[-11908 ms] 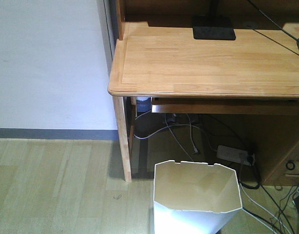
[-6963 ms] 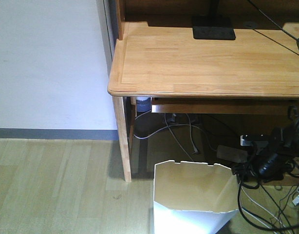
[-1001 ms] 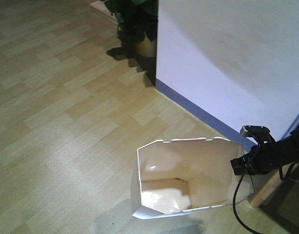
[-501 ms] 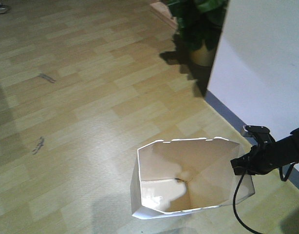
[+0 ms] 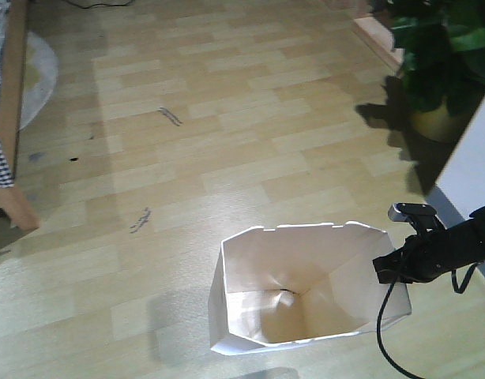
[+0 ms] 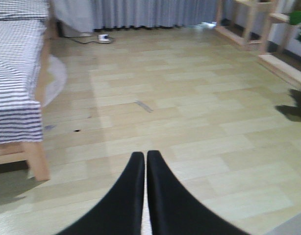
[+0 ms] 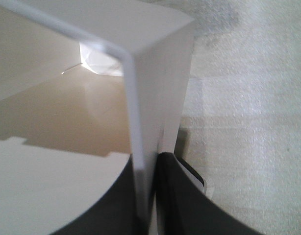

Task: Move trash bin to bedside with robot
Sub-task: 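Hold the bin in the right gripper while turning toward the bed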

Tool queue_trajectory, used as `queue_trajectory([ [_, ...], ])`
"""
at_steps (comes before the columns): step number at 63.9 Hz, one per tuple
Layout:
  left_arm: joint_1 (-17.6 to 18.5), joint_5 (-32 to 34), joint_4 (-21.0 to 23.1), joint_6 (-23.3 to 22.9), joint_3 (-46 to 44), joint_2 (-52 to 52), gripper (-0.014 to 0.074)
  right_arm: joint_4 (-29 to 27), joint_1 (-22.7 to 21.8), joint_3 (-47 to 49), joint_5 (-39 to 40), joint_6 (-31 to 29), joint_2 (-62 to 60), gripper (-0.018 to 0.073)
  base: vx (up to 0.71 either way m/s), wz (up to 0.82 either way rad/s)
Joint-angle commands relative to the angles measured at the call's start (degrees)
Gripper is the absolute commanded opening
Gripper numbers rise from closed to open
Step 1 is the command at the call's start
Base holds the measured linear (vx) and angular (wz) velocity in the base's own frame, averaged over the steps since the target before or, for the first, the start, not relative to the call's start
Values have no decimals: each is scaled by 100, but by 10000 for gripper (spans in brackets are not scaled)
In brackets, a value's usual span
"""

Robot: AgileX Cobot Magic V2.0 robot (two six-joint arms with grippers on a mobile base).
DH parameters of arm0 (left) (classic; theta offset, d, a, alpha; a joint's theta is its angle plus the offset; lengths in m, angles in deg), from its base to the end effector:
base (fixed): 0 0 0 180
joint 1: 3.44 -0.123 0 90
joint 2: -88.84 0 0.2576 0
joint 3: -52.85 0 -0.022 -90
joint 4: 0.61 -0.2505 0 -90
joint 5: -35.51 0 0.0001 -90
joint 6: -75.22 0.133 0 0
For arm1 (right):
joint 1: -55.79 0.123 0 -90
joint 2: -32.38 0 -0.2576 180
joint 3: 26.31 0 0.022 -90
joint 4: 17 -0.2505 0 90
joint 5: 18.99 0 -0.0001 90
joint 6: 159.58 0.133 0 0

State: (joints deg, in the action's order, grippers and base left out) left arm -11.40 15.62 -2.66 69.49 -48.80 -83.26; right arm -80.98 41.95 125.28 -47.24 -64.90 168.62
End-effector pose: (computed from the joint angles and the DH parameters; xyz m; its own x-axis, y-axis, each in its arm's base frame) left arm 0.1197 0.0184 0.1597 -0.2646 -0.1039 -0.9588 -0.1680 0.9839 -0.0603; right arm 0.2834 -0.0115 -0.0548 -0.9672 -0.1455 -0.2082 -0.2159 0.9026 0.3724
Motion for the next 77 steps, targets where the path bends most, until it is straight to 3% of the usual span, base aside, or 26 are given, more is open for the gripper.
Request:
queue_trajectory([
  [1, 17, 376, 13, -25, 19, -81, -6, -315, -14, 65, -1072, 17, -413, -6, 12, 46],
  [32, 17, 376, 13, -25, 19, -81, -6, -315, -14, 65, -1072, 17, -413, -6, 11, 25],
  [77, 17, 376, 13, -25, 19, -81, -6, -315, -14, 65, -1078, 17, -413, -6, 17, -8],
])
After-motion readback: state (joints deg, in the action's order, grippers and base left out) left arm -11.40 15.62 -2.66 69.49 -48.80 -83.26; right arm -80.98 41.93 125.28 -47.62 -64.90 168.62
